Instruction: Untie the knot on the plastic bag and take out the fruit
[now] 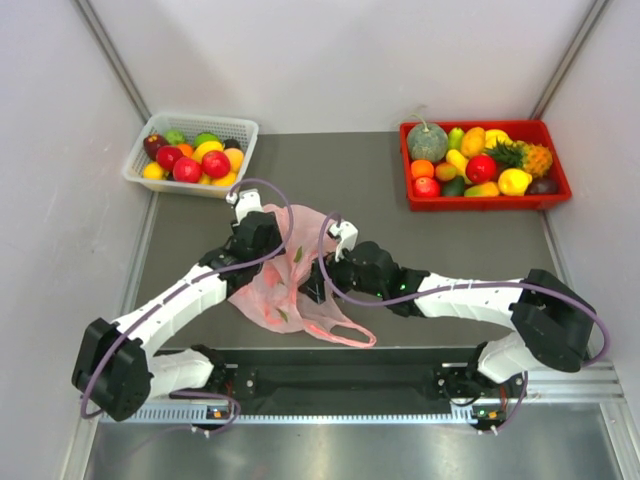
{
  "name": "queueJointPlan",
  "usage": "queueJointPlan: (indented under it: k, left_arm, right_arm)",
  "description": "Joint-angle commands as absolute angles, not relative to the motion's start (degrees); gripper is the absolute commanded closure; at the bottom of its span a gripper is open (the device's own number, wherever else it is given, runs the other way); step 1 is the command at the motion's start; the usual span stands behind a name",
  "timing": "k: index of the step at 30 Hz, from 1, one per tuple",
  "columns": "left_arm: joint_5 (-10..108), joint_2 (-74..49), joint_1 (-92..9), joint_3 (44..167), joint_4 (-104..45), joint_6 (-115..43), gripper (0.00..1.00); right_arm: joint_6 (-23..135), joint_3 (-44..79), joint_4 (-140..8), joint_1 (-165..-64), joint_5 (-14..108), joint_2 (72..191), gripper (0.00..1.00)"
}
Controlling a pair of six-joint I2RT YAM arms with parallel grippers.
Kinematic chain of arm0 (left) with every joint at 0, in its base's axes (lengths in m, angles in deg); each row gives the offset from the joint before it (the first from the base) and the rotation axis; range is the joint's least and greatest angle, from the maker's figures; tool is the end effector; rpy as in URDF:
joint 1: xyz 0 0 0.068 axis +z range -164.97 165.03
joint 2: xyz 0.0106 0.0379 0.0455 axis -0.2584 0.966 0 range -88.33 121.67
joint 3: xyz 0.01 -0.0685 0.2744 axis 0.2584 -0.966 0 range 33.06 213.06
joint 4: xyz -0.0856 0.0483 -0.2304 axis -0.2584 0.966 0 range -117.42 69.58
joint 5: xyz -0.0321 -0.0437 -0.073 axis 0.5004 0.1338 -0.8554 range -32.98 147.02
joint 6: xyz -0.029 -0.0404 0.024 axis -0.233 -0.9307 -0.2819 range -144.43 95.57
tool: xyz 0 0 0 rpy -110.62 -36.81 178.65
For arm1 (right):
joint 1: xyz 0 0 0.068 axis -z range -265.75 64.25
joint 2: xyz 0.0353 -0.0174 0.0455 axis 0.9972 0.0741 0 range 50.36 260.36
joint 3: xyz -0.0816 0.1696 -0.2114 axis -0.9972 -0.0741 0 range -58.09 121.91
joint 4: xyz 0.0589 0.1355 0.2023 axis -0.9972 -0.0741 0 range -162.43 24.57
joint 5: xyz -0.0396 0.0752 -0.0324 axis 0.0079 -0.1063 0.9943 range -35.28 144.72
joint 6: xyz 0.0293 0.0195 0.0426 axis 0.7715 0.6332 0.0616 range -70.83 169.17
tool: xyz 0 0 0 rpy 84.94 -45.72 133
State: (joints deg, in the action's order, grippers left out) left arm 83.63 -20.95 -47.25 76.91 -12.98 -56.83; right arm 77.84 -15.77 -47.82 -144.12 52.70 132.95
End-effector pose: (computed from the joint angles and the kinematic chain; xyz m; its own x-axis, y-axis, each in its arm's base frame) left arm 0.2095 -0.1124 0.2627 -0.5349 -0.2288 -0.8133 -0.1277 0.9735 -0.1899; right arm 0.1585 0.2598 0.2378 -0.5937 -0.0496 -0.8032 -0.6646 0.5929 0.4546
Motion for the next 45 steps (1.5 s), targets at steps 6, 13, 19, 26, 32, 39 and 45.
queueJointPlan:
  k: [6, 13, 19, 26, 32, 39, 45]
  left_arm:
    - [77.07, -23.37, -46.26, 76.82, -20.57, -54.31, 1.00]
    - [69.95, -30.40, -46.35, 79.37, -16.80, -56.51, 1.00]
    - [63.53, -35.67, -46.35, 77.89, -13.27, -58.70, 1.00]
    - [57.38, -44.28, -46.44, 76.21, -10.46, -63.18, 1.00]
    - [57.29, -46.40, -46.44, 78.41, -5.98, -62.57, 1.00]
    - [52.19, -50.70, -46.53, 76.65, -5.71, -64.86, 1.00]
    - [52.54, -53.96, -46.44, 79.01, -3.17, -65.21, 1.00]
  right_arm:
    - [79.49, -16.61, -45.39, -145.16, 54.02, 132.62, 0.14]
    - [82.13, -17.75, -44.25, -145.16, 56.74, 134.29, 0.15]
    - [83.54, -17.23, -42.93, -145.16, 58.85, 135.70, 0.15]
    - [83.98, -15.64, -41.88, -145.77, 60.61, 139.74, 0.14]
    - [83.98, -14.77, -39.68, -147.27, 60.35, 141.50, 0.11]
    - [82.05, -13.71, -39.59, -150.52, 59.38, 141.86, 0.09]
    - [81.34, -13.36, -43.09, -152.36, 62.53, 139.76, 0.05]
